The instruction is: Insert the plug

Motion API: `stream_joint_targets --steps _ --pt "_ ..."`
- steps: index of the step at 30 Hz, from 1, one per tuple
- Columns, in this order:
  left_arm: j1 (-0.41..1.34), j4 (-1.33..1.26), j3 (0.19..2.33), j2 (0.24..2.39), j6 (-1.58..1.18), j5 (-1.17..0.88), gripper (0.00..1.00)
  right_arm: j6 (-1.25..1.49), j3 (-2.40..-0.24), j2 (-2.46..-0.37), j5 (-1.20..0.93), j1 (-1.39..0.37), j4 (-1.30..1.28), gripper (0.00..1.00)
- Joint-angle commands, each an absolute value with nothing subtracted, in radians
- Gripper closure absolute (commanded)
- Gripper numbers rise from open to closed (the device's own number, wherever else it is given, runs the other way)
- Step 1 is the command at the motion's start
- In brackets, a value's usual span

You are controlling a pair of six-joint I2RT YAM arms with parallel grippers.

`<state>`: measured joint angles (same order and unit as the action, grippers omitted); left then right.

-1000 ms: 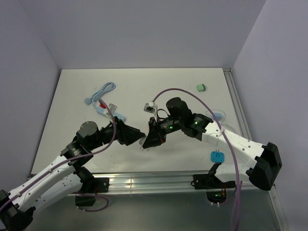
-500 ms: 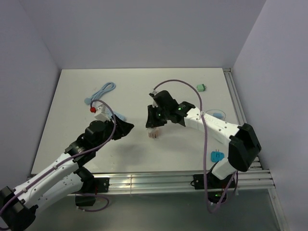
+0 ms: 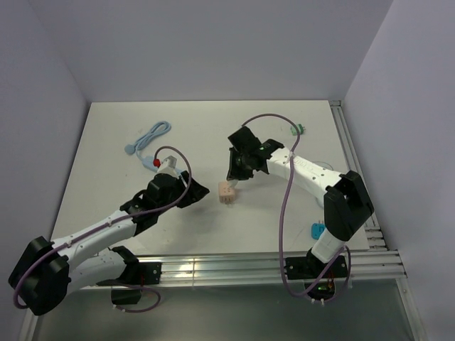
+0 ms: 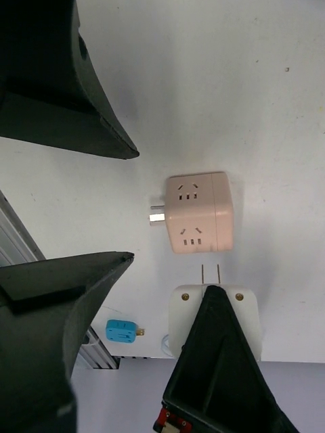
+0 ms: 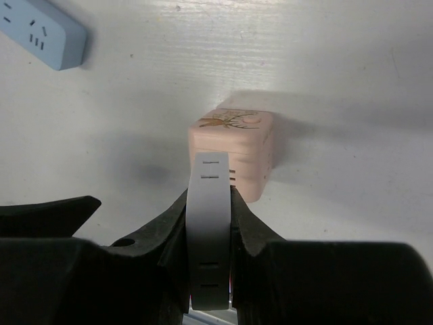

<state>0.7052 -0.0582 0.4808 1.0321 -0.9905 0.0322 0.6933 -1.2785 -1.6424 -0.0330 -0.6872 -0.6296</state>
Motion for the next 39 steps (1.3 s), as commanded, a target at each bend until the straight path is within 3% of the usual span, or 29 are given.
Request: stream_joint_targets --steps 1,13,39 --pt "0.703 -0.153 0.485 1.075 -1.020 0.009 0.37 0.729 -1.319 -1.661 0.028 -0.699 -0.676 1.00" --pt "0.701 -0.230 0.500 1.242 -1.048 -0.026 0.39 0.801 -1.289 -1.667 0.081 -0.758 -0.684 1.00" --pt "0.695 -0.256 0.477 1.227 -1.042 -0.012 0.40 0.808 -1.304 -1.736 0.141 -0.773 -0.727 1.00"
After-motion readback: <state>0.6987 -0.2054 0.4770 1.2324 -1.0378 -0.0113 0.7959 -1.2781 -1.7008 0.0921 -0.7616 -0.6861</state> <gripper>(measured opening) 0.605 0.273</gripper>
